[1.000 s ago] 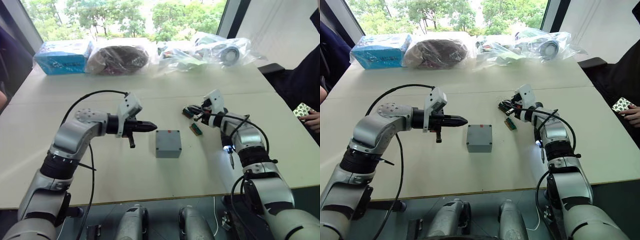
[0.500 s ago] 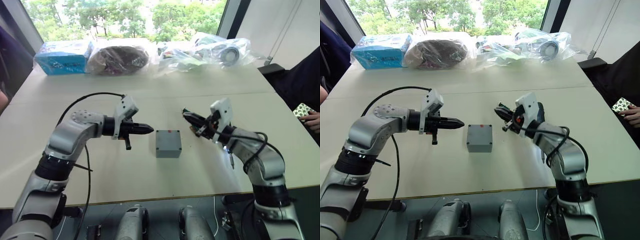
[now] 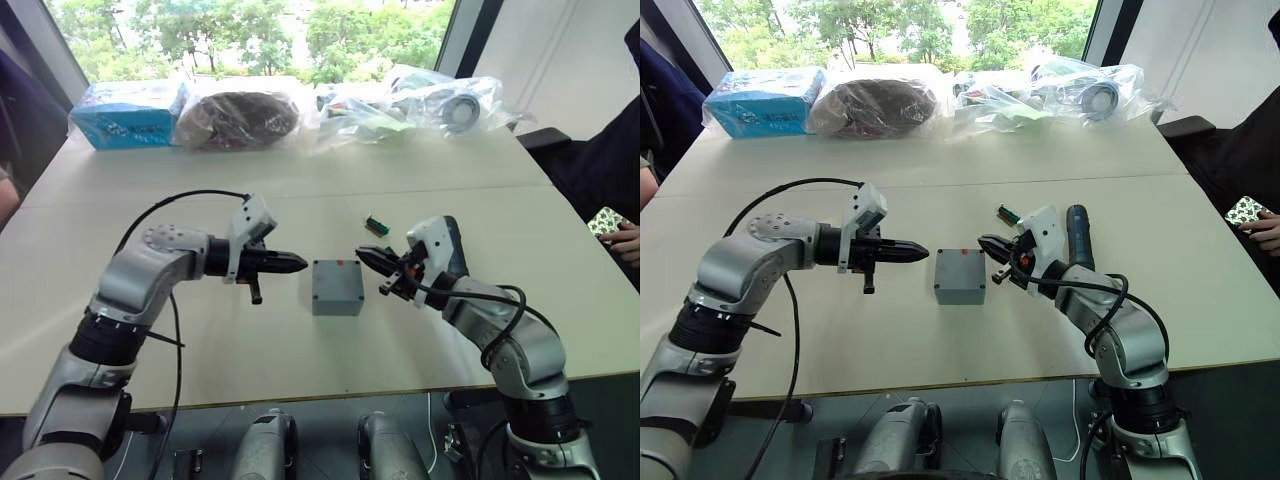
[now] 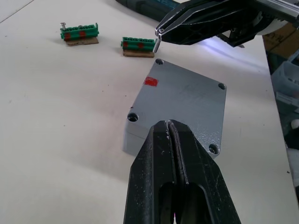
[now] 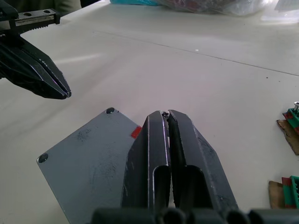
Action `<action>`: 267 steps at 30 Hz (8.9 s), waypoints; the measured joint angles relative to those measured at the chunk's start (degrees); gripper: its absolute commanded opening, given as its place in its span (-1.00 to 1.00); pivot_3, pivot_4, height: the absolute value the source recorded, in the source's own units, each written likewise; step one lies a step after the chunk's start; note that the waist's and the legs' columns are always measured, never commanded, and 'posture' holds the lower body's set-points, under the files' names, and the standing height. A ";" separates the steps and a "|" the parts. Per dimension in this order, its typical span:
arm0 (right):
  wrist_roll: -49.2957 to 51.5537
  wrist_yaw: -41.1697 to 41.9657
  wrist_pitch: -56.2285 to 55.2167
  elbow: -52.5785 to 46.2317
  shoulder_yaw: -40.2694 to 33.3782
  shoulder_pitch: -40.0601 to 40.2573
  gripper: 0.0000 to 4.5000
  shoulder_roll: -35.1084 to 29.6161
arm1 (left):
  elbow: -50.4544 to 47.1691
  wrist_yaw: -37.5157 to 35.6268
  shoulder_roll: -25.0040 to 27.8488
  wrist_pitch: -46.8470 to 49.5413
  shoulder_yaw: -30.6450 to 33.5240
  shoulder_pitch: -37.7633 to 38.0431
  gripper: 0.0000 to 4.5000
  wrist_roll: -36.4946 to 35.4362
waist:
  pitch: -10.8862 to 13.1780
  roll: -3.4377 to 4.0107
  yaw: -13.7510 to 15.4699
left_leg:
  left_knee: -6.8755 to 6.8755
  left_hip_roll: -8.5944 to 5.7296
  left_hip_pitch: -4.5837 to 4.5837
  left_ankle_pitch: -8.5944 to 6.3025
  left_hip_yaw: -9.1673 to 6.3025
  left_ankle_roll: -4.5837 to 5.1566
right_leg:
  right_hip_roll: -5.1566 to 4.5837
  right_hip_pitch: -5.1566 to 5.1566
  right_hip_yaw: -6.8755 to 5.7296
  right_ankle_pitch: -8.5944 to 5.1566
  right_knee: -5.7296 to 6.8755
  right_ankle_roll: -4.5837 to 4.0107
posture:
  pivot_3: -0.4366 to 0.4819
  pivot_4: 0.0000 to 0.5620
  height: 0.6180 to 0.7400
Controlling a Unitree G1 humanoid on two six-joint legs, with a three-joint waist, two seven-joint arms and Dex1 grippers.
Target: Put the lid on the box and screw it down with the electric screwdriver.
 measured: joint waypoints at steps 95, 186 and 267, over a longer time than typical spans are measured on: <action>-8.44 27.56 38.88 56.92 37.07 -48.41 -0.20 -27.92 | -12.18 5.11 -4.68 -5.11 -4.42 4.32 -1.00 2.44 | -0.04 -0.06 -0.10 | 0.03 -0.03 -0.02 -0.06 0.10 0.10 | -0.11 0.00 0.00 0.01 -0.10 -0.01 | -0.05 -0.47 1.00; -5.02 -7.40 -17.72 0.42 3.07 0.68 -0.20 6.17 | 5.77 -2.20 -7.02 -16.04 -10.33 0.10 -1.00 12.55 | -1.12 -0.23 -0.05 | -0.84 0.03 1.39 -0.07 -0.06 0.01 | -0.09 1.14 -0.08 -0.28 -0.88 -0.41 | -0.05 -0.47 1.00; 21.27 -8.20 50.34 40.60 1.91 -37.06 0.96 -33.30 | -2.14 -0.57 4.89 -3.53 3.42 4.80 -1.00 -0.14 | 0.19 0.28 -0.05 | -0.85 0.01 -0.12 0.05 0.20 0.07 | -0.13 -0.22 -0.17 0.02 -0.88 -0.27 | -0.05 -0.47 1.00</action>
